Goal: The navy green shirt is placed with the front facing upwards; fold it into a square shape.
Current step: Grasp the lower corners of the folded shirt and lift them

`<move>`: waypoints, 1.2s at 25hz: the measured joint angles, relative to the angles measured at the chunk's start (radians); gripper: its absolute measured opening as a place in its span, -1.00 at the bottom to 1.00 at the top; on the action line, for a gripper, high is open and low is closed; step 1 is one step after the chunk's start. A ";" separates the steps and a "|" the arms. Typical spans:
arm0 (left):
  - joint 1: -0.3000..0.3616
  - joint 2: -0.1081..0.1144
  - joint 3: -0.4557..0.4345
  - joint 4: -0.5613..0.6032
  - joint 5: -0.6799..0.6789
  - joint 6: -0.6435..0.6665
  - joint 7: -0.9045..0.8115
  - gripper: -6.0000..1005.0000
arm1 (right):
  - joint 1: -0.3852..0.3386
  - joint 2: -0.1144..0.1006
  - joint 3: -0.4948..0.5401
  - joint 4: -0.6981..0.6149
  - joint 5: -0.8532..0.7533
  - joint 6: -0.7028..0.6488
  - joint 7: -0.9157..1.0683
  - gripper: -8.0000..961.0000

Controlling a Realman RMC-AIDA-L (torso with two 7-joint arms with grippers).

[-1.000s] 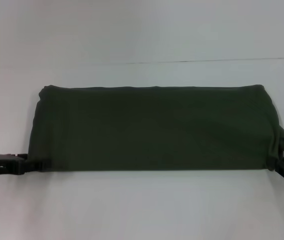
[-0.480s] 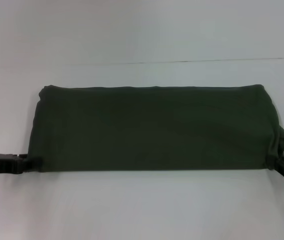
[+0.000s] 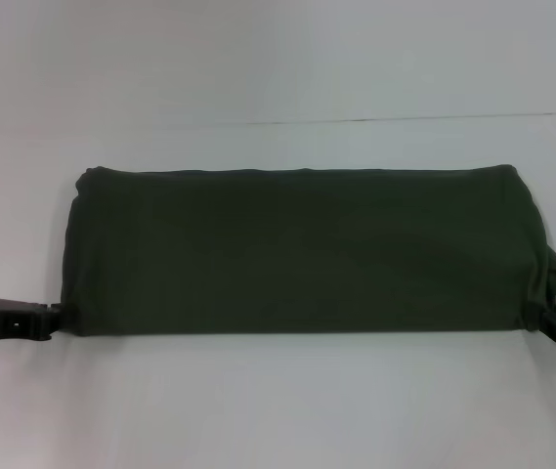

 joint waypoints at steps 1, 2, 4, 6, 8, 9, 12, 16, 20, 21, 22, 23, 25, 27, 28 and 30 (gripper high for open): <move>-0.001 0.000 0.002 0.000 0.000 0.000 0.002 -0.59 | 0.000 0.000 0.000 0.000 0.000 0.000 0.000 -0.82; -0.001 0.001 0.002 0.000 0.000 0.000 0.005 -0.67 | 0.000 0.000 0.000 -0.001 0.000 0.000 0.000 -0.82; -0.001 0.001 0.002 0.002 -0.001 -0.001 0.010 -0.83 | 0.000 0.002 0.000 -0.001 0.000 0.000 0.000 -0.82; 0.000 0.002 0.002 0.008 -0.001 -0.005 0.012 -0.89 | 0.002 0.003 0.000 -0.001 0.000 0.000 0.000 -0.82; 0.009 0.005 -0.007 0.022 -0.002 0.000 0.025 -0.95 | 0.004 0.005 0.000 -0.001 0.000 0.000 -0.001 -0.81; 0.011 0.005 -0.009 0.024 -0.002 0.001 0.029 -0.98 | 0.006 0.005 0.000 0.000 0.000 0.000 -0.003 -0.81; 0.024 0.006 -0.019 0.038 -0.002 0.008 0.048 -0.98 | 0.009 0.008 0.000 0.004 0.000 -0.002 -0.007 -0.81; 0.041 0.005 -0.019 0.065 -0.002 0.036 0.072 -0.97 | 0.013 0.013 0.000 0.002 0.002 -0.017 -0.009 -0.80; 0.066 0.002 -0.020 0.098 -0.004 0.058 0.081 -0.97 | 0.012 0.015 -0.002 -0.002 0.001 -0.053 -0.018 -0.80; 0.071 0.001 -0.020 0.105 -0.006 0.065 0.084 -0.96 | 0.010 0.015 -0.002 -0.003 0.001 -0.062 -0.020 -0.79; 0.076 0.000 -0.021 0.115 -0.008 0.073 0.090 -0.96 | 0.007 0.014 -0.002 -0.004 0.001 -0.074 -0.025 -0.79; 0.081 0.000 -0.022 0.121 -0.009 0.081 0.095 -0.96 | 0.004 0.012 0.000 -0.004 0.001 -0.089 -0.032 -0.79; 0.086 -0.001 -0.030 0.127 -0.010 0.097 0.108 -0.96 | -0.003 0.010 0.004 -0.005 0.003 -0.121 -0.053 -0.79; 0.089 -0.001 -0.048 0.128 -0.010 0.116 0.121 -0.95 | -0.011 0.009 0.009 -0.005 0.007 -0.149 -0.074 -0.79; 0.090 -0.001 -0.057 0.129 -0.010 0.127 0.127 -0.95 | -0.014 0.009 0.010 -0.005 0.008 -0.156 -0.080 -0.78; 0.096 -0.001 -0.085 0.138 -0.011 0.153 0.143 -0.95 | -0.017 0.010 0.011 -0.006 0.009 -0.166 -0.089 -0.78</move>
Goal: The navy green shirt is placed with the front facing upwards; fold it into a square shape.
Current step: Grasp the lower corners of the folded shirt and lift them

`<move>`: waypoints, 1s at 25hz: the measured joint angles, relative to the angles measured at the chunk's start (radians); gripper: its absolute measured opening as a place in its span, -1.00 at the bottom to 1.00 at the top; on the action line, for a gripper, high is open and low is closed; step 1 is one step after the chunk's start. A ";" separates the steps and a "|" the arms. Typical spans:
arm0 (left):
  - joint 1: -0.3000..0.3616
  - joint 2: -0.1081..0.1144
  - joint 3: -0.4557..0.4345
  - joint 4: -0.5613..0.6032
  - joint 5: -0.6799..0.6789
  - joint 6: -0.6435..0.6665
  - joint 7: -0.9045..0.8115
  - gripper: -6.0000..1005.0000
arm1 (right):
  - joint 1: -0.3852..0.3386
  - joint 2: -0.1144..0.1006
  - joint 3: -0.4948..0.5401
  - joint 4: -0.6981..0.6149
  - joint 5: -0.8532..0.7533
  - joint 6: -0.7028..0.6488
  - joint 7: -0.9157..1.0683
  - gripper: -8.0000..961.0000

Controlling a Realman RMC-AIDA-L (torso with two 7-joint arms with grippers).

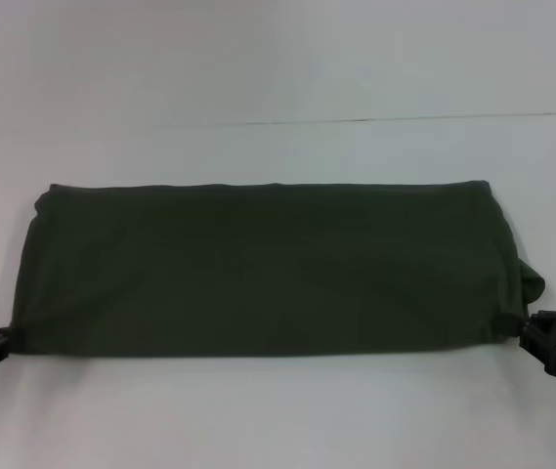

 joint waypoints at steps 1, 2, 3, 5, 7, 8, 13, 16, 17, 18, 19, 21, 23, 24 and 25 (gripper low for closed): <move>0.002 0.000 -0.007 0.003 0.000 0.008 0.005 -0.95 | -0.001 0.001 -0.002 0.000 -0.001 -0.001 -0.002 -0.78; 0.007 0.000 -0.021 0.010 -0.001 0.021 0.014 -0.95 | -0.001 0.002 -0.004 0.000 -0.002 -0.001 -0.004 -0.78; 0.012 0.000 -0.034 0.013 -0.001 0.032 0.023 -0.95 | -0.002 0.003 -0.007 0.000 -0.003 -0.002 -0.007 -0.78; 0.022 -0.001 -0.055 0.015 -0.001 0.051 0.043 -0.94 | -0.003 0.005 -0.010 0.001 -0.004 -0.004 -0.013 -0.77; 0.033 -0.001 -0.078 0.015 -0.001 0.074 0.065 -0.94 | -0.004 0.005 -0.011 0.003 -0.005 -0.015 -0.017 -0.77; 0.036 -0.001 -0.088 0.015 -0.001 0.084 0.074 -0.94 | -0.004 0.005 -0.011 0.004 -0.005 -0.024 -0.021 -0.77; 0.062 -0.002 -0.132 0.017 -0.001 0.126 0.108 -0.93 | -0.006 0.006 -0.013 0.007 -0.010 -0.060 -0.037 -0.76; 0.070 -0.003 -0.167 0.019 -0.001 0.154 0.137 -0.93 | -0.006 0.006 -0.014 0.006 -0.017 -0.068 -0.037 -0.76; 0.071 -0.003 -0.174 0.019 -0.001 0.159 0.141 -0.92 | -0.006 0.006 -0.014 0.007 -0.018 -0.068 -0.037 -0.76; 0.072 -0.003 -0.182 0.019 0.001 0.166 0.146 -0.92 | -0.006 0.006 -0.014 0.007 -0.019 -0.068 -0.037 -0.75; 0.073 -0.002 -0.184 0.019 0.002 0.167 0.148 -0.92 | -0.006 0.006 -0.014 0.008 -0.019 -0.068 -0.037 -0.75; 0.075 -0.002 -0.188 0.019 0.005 0.168 0.155 -0.92 | -0.005 0.006 -0.014 0.009 -0.019 -0.067 -0.037 -0.75; 0.078 -0.002 -0.189 0.019 0.006 0.169 0.159 -0.92 | -0.005 0.006 -0.013 0.010 -0.020 -0.064 -0.034 -0.75; 0.078 -0.003 -0.187 0.018 0.006 0.169 0.159 -0.91 | -0.005 0.006 -0.010 0.011 -0.020 -0.064 -0.030 -0.75; 0.078 -0.003 -0.186 0.017 0.007 0.170 0.159 -0.91 | -0.005 0.005 -0.009 0.011 -0.020 -0.065 -0.027 -0.74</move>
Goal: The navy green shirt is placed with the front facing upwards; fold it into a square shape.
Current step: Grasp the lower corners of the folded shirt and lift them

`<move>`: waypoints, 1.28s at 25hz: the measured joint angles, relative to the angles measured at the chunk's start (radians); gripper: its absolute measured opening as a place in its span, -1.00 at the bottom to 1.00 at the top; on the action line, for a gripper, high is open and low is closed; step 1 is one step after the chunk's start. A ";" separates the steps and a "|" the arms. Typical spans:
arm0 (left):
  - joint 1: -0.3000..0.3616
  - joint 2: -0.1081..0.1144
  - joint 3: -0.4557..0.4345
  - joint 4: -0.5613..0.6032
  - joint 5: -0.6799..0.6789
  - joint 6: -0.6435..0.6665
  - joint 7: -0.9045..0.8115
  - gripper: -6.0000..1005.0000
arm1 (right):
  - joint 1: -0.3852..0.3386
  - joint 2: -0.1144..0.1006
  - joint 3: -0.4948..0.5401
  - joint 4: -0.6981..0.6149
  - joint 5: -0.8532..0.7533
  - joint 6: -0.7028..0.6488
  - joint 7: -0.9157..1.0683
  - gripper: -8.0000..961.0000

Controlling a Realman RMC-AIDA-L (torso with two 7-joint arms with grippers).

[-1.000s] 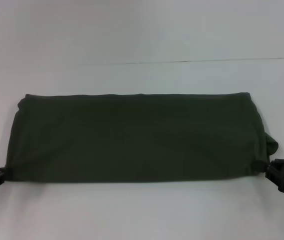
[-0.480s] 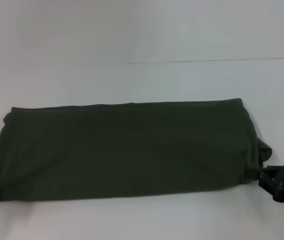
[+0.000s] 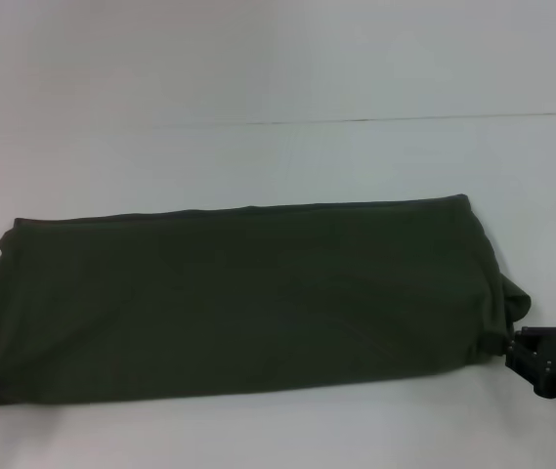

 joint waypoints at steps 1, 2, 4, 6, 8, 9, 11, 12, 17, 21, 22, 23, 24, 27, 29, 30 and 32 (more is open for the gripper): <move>0.000 0.000 0.001 -0.001 0.000 0.000 0.000 -0.91 | 0.000 -0.001 0.000 0.000 0.000 -0.002 0.002 -0.74; 0.000 0.000 0.001 -0.001 0.000 0.001 0.000 -0.91 | 0.000 -0.002 0.000 0.000 0.000 -0.005 0.004 -0.74; 0.000 0.000 -0.001 -0.002 -0.001 0.001 -0.002 -0.91 | -0.002 -0.003 0.002 -0.002 0.000 -0.008 0.006 -0.74; -0.001 0.000 -0.004 0.000 -0.004 0.002 -0.005 -0.90 | -0.009 -0.003 0.023 -0.007 0.004 -0.009 0.008 -0.74; -0.003 0.000 -0.004 0.001 -0.005 0.002 -0.007 -0.90 | -0.014 -0.008 0.049 -0.009 0.008 -0.014 0.008 -0.57; -0.004 0.000 -0.005 0.001 -0.005 0.002 -0.008 -0.90 | -0.016 -0.011 0.061 -0.009 0.008 -0.017 0.008 -0.49; -0.005 0.000 -0.005 0.001 -0.006 0.001 -0.009 -0.90 | -0.021 -0.018 0.074 -0.010 0.008 -0.021 0.010 -0.33; -0.005 0.000 -0.005 0.001 -0.006 0.001 -0.009 -0.89 | -0.023 -0.022 0.080 -0.010 0.008 -0.021 0.010 -0.29; -0.007 0.000 -0.006 -0.004 -0.007 -0.006 -0.009 -0.89 | -0.031 -0.036 0.109 -0.012 0.004 -0.005 0.012 -0.05; -0.013 0.000 -0.007 -0.009 -0.008 -0.009 -0.009 -0.88 | -0.036 -0.040 0.142 -0.021 0.005 0.011 0.012 0.14; -0.015 0.000 -0.007 -0.010 -0.008 -0.009 -0.009 -0.88 | -0.037 -0.041 0.156 -0.024 0.007 0.014 0.011 0.19; -0.017 0.000 -0.007 -0.010 -0.008 -0.010 -0.009 -0.88 | -0.037 -0.041 0.171 -0.024 0.009 0.013 0.010 0.27; -0.017 0.000 -0.008 -0.011 -0.010 -0.010 -0.009 -0.88 | -0.035 -0.041 0.183 -0.024 0.010 0.006 0.007 0.35; -0.021 0.000 -0.009 -0.016 -0.035 -0.011 -0.011 -0.87 | -0.021 -0.040 0.200 -0.025 0.017 -0.017 -0.004 0.59; -0.022 0.001 -0.009 -0.023 -0.054 -0.011 -0.017 -0.87 | -0.009 -0.036 0.198 -0.025 0.019 -0.021 -0.008 0.68; -0.022 0.002 -0.007 -0.025 -0.056 -0.009 -0.021 -0.87 | -0.004 -0.034 0.196 -0.025 0.020 -0.022 -0.008 0.69; -0.025 0.004 -0.004 -0.024 -0.053 -0.005 -0.039 -0.86 | 0.006 -0.032 0.193 -0.025 0.020 -0.022 -0.009 0.72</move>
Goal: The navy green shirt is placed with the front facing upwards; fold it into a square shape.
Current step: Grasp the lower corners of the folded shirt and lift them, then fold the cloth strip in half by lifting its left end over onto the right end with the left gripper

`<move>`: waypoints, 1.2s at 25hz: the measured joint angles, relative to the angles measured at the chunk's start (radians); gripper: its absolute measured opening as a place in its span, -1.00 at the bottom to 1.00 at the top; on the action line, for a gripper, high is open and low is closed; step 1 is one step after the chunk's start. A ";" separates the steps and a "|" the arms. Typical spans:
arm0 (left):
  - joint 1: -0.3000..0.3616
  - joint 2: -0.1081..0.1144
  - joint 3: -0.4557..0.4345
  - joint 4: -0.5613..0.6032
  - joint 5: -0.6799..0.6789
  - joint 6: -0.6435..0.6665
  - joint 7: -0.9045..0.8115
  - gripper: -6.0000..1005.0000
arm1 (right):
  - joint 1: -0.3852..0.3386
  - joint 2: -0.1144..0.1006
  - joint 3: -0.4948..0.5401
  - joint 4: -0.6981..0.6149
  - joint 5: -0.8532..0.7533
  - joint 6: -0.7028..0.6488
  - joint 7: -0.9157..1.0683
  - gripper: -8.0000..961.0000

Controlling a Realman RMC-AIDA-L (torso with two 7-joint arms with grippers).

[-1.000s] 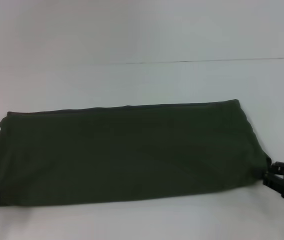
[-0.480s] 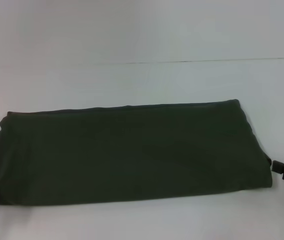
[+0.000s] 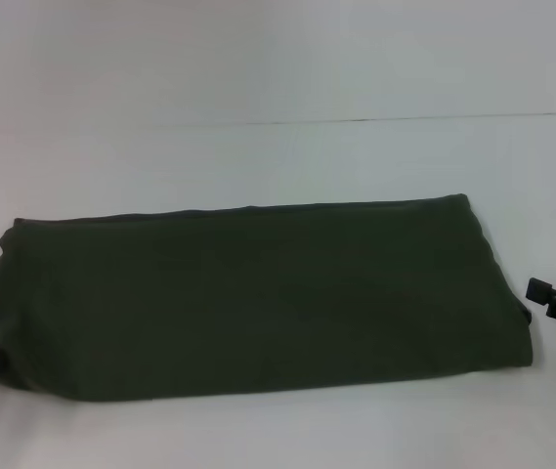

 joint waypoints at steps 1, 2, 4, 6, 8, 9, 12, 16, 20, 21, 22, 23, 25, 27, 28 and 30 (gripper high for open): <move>-0.001 0.001 0.001 0.001 0.003 0.002 -0.009 -0.86 | 0.004 0.001 -0.001 0.000 0.000 -0.001 0.000 0.73; -0.002 0.001 0.001 0.003 0.004 0.002 -0.018 -0.86 | 0.008 0.001 -0.001 -0.001 0.000 -0.001 -0.001 0.73; -0.002 0.002 -0.001 0.003 0.004 0.003 -0.025 -0.86 | 0.017 0.002 -0.001 -0.001 0.000 -0.002 -0.002 0.72; 0.002 0.003 -0.003 0.007 0.004 0.004 -0.028 -0.86 | 0.025 0.002 -0.001 -0.001 0.000 -0.002 -0.002 0.72; 0.008 0.003 -0.004 0.022 0.005 0.005 -0.038 -0.77 | 0.033 0.002 -0.001 -0.001 0.000 -0.001 -0.002 0.72; 0.011 0.003 -0.005 0.029 0.006 0.005 -0.043 -0.68 | 0.038 0.002 -0.001 -0.001 0.000 0.000 -0.002 0.72; 0.022 0.003 -0.010 0.071 0.007 0.003 -0.068 -0.43 | 0.055 0.002 -0.001 -0.001 0.000 0.005 -0.002 0.72; 0.029 0.000 -0.049 0.117 -0.002 -0.008 -0.087 -0.15 | 0.086 0.007 -0.002 -0.001 0.000 0.005 -0.003 0.72; 0.006 0.004 -0.131 0.086 -0.073 -0.020 -0.094 0.30 | 0.117 0.020 -0.013 0.009 -0.001 0.007 -0.021 0.72; 0.001 0.007 -0.139 0.069 -0.094 -0.030 -0.103 0.46 | 0.125 0.025 -0.015 0.011 -0.002 0.011 -0.028 0.72; -0.007 0.010 -0.143 0.046 -0.116 -0.042 -0.117 0.50 | 0.133 0.029 -0.019 0.014 -0.003 0.017 -0.035 0.72; -0.017 0.013 -0.143 0.023 -0.131 -0.055 -0.132 0.54 | 0.140 0.032 -0.026 0.019 -0.003 0.025 -0.041 0.72; -0.042 0.021 -0.137 -0.030 -0.140 -0.091 -0.170 0.62 | 0.154 0.034 -0.040 0.039 -0.002 0.038 -0.050 0.72; -0.067 0.028 -0.105 -0.082 -0.130 -0.136 -0.208 0.71 | 0.171 0.034 -0.047 0.061 -0.001 0.048 -0.054 0.72; -0.073 0.029 -0.090 -0.095 -0.126 -0.151 -0.220 0.75 | 0.178 0.034 -0.051 0.070 -0.001 0.050 -0.056 0.72; -0.082 0.031 -0.025 -0.123 -0.114 -0.214 -0.295 0.83 | 0.187 0.034 -0.058 0.084 0.000 0.053 -0.061 0.72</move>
